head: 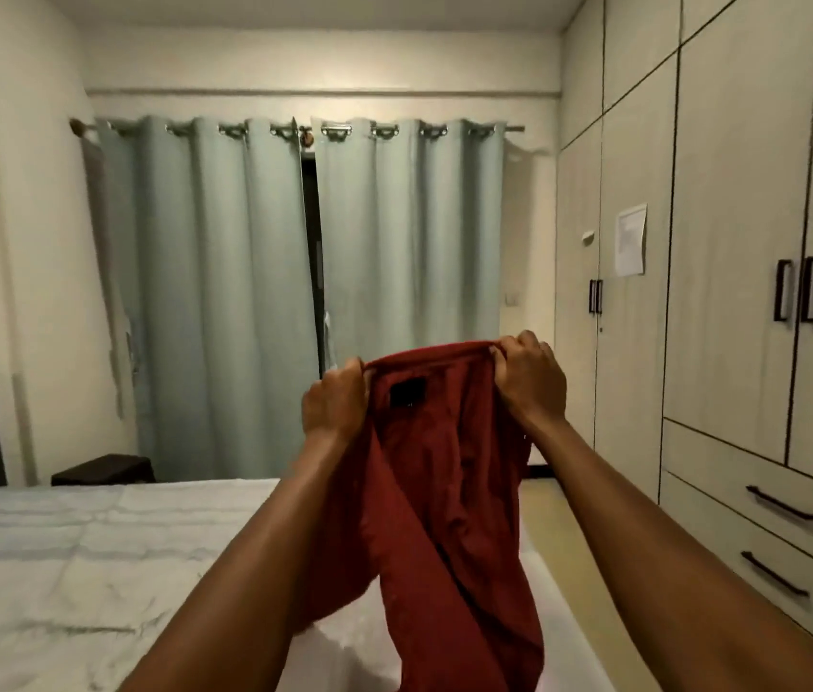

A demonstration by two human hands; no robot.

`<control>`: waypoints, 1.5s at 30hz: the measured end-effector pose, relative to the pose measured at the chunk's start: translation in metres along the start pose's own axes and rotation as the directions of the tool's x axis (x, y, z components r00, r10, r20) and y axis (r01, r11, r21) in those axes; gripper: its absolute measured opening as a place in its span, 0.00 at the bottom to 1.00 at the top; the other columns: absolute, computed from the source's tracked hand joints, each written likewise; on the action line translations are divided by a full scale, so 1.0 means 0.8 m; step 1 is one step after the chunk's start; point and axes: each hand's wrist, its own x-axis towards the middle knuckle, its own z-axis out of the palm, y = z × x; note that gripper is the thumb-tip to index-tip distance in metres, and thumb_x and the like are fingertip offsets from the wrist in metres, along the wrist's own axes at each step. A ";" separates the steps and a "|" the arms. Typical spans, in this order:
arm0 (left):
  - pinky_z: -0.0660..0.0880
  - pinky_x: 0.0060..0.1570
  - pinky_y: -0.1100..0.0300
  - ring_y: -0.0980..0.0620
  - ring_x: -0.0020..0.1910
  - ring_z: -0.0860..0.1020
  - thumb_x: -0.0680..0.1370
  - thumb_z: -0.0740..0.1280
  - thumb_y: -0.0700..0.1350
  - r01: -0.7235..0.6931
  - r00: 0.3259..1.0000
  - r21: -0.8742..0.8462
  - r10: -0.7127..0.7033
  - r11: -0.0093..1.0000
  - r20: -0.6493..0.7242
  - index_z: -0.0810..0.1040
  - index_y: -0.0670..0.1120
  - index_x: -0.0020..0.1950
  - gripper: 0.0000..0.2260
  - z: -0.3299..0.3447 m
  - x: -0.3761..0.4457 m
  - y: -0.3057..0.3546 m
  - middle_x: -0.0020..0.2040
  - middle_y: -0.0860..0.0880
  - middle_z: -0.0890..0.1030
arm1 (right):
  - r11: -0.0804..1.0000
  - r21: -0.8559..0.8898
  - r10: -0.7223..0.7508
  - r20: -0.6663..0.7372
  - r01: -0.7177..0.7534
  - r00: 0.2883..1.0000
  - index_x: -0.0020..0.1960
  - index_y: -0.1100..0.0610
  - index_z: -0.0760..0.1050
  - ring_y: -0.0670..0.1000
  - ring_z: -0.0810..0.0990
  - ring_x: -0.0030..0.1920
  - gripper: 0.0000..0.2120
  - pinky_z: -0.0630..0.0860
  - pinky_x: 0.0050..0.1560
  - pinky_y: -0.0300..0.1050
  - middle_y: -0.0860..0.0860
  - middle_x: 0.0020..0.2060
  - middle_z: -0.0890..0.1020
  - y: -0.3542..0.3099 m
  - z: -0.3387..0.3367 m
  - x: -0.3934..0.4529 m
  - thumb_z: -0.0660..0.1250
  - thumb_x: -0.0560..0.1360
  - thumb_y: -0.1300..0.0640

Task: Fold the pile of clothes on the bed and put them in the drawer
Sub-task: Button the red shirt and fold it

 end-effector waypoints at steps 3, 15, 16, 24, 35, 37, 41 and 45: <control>0.73 0.48 0.48 0.36 0.48 0.78 0.82 0.62 0.47 -0.088 0.985 0.042 0.094 0.995 -0.144 0.81 0.45 0.53 0.10 -0.045 0.064 0.018 0.49 0.41 0.80 | 0.990 -0.079 -0.120 -0.069 0.115 0.990 0.56 0.57 0.79 0.59 0.79 0.49 0.10 0.71 0.40 0.47 0.55 0.51 0.81 -0.021 -0.057 0.066 0.60 0.82 0.55; 0.70 0.40 0.56 0.41 0.46 0.82 0.84 0.61 0.50 -0.233 0.928 -0.178 0.164 0.956 -0.335 0.78 0.44 0.58 0.12 -0.186 0.166 0.088 0.48 0.43 0.84 | 0.939 -0.014 -0.342 0.005 0.342 0.940 0.52 0.56 0.74 0.58 0.80 0.42 0.10 0.73 0.41 0.49 0.54 0.46 0.81 -0.096 -0.150 0.136 0.59 0.79 0.51; 0.71 0.39 0.54 0.40 0.46 0.82 0.83 0.61 0.52 -0.266 0.915 -0.077 0.227 0.961 -0.333 0.78 0.45 0.58 0.13 -0.195 0.166 0.080 0.47 0.42 0.84 | 0.902 -0.036 -0.431 0.009 0.431 0.902 0.51 0.54 0.74 0.56 0.80 0.41 0.12 0.72 0.38 0.47 0.53 0.44 0.81 -0.089 -0.154 0.136 0.59 0.80 0.46; 0.72 0.38 0.54 0.44 0.43 0.81 0.77 0.65 0.63 -0.557 0.825 0.232 0.564 0.797 0.044 0.75 0.48 0.52 0.18 -0.217 0.165 0.020 0.46 0.48 0.83 | 0.777 -0.354 -0.531 0.074 0.520 0.844 0.52 0.47 0.78 0.53 0.82 0.38 0.16 0.70 0.34 0.43 0.48 0.43 0.82 -0.055 -0.189 0.162 0.57 0.82 0.39; 0.73 0.51 0.50 0.38 0.53 0.79 0.81 0.58 0.42 0.041 0.979 -0.360 -0.109 0.932 -0.171 0.74 0.42 0.59 0.10 -0.182 0.161 0.060 0.55 0.40 0.80 | 0.929 0.364 -0.082 0.371 -0.063 0.925 0.48 0.61 0.83 0.52 0.79 0.38 0.10 0.69 0.38 0.43 0.53 0.37 0.81 -0.095 -0.193 0.186 0.66 0.80 0.57; 0.76 0.54 0.51 0.41 0.54 0.80 0.82 0.63 0.47 0.011 0.992 -0.444 -0.065 0.896 -0.107 0.77 0.43 0.59 0.10 -0.185 0.163 0.040 0.54 0.42 0.82 | 0.851 0.487 -0.108 0.528 -0.196 0.843 0.44 0.61 0.84 0.48 0.80 0.33 0.09 0.75 0.36 0.41 0.51 0.34 0.84 -0.076 -0.202 0.177 0.72 0.77 0.55; 0.76 0.43 0.61 0.54 0.45 0.81 0.70 0.73 0.62 -0.056 0.950 -0.310 0.146 0.949 0.275 0.82 0.46 0.50 0.21 -0.200 0.159 0.007 0.47 0.50 0.83 | 0.888 0.335 -0.078 0.784 -0.314 0.616 0.55 0.58 0.85 0.56 0.86 0.49 0.18 0.82 0.55 0.51 0.56 0.48 0.87 -0.032 -0.190 0.163 0.75 0.73 0.45; 0.76 0.37 0.60 0.50 0.38 0.79 0.71 0.75 0.58 0.166 0.743 -0.302 0.082 0.939 0.664 0.81 0.43 0.42 0.18 -0.210 0.152 -0.024 0.41 0.46 0.83 | 0.820 0.305 -0.145 0.929 -0.484 0.340 0.60 0.61 0.81 0.58 0.85 0.53 0.18 0.82 0.55 0.52 0.60 0.56 0.84 -0.014 -0.168 0.156 0.69 0.78 0.49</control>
